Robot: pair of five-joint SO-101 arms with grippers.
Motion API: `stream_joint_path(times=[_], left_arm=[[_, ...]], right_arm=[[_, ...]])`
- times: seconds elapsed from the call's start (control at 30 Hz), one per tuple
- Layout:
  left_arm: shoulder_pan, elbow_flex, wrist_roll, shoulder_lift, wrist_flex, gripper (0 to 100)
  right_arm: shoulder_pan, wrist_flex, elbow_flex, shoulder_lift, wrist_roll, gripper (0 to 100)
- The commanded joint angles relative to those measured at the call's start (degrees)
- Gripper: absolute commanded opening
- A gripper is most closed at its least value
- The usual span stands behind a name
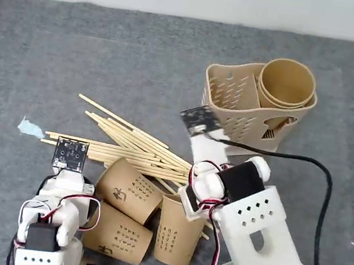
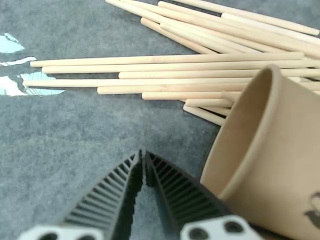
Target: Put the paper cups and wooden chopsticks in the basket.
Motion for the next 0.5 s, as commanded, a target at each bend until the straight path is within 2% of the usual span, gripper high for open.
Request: stream_joint_path(times=[0.0,0.27,0.47], left_arm=[[-0.1,-0.6,-0.1,-0.9,0.2,1],[-0.1,-0.6,-0.1,-0.9,0.2,1],[-0.1,-0.6,-0.1,-0.9,0.2,1]], right_arm=[[-0.7,1.5,-0.5,-1.5,8.4,13.8],[-0.7,1.4,-0.1,-1.5,16.5,13.9],[-4.4,1.1,0.5,-1.5,17.0,13.8]])
